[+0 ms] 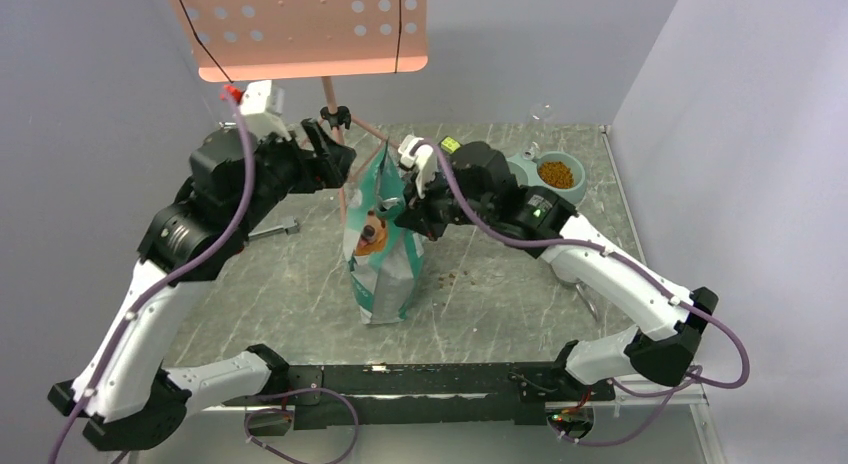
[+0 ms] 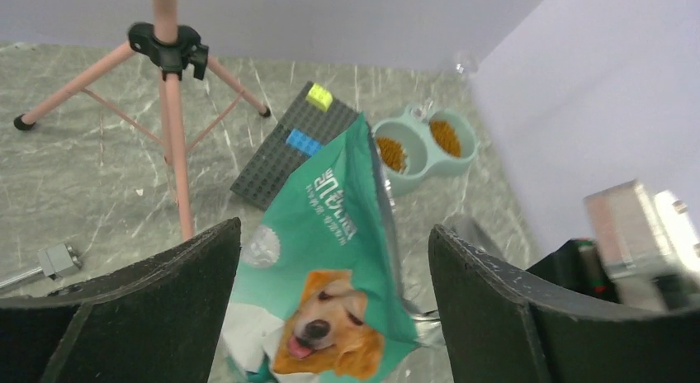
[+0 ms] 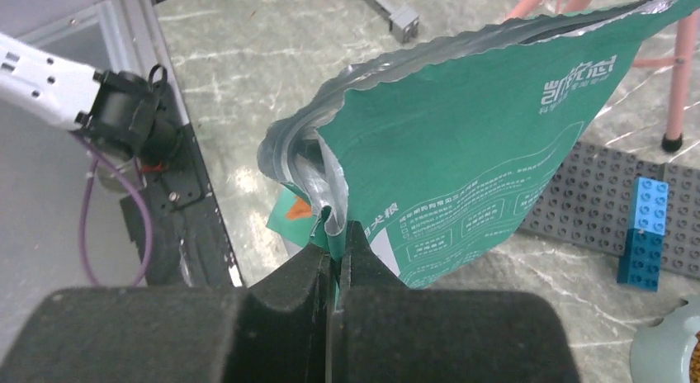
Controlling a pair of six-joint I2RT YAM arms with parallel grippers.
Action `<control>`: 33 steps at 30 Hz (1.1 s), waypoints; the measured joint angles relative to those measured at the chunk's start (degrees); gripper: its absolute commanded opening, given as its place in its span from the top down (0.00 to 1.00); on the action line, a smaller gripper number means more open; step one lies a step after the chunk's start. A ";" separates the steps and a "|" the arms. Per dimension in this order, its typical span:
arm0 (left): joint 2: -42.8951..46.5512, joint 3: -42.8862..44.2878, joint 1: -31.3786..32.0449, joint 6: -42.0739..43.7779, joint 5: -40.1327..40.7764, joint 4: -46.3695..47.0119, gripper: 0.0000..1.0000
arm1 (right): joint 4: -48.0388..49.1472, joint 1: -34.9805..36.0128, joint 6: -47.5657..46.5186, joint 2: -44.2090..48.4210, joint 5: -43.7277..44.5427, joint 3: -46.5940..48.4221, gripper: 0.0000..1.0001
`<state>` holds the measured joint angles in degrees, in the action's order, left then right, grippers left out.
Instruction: Serve the pet food
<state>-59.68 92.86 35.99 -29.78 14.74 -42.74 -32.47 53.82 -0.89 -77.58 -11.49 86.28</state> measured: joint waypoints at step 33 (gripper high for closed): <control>-26.60 10.75 -2.67 7.19 -8.50 -4.46 1.00 | -12.35 -0.87 -0.63 -4.83 -1.95 9.42 0.39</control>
<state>-86.28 103.61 33.32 -22.59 6.24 -47.20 -44.82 52.95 -1.52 -82.41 -13.43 95.70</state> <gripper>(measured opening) 0.029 0.349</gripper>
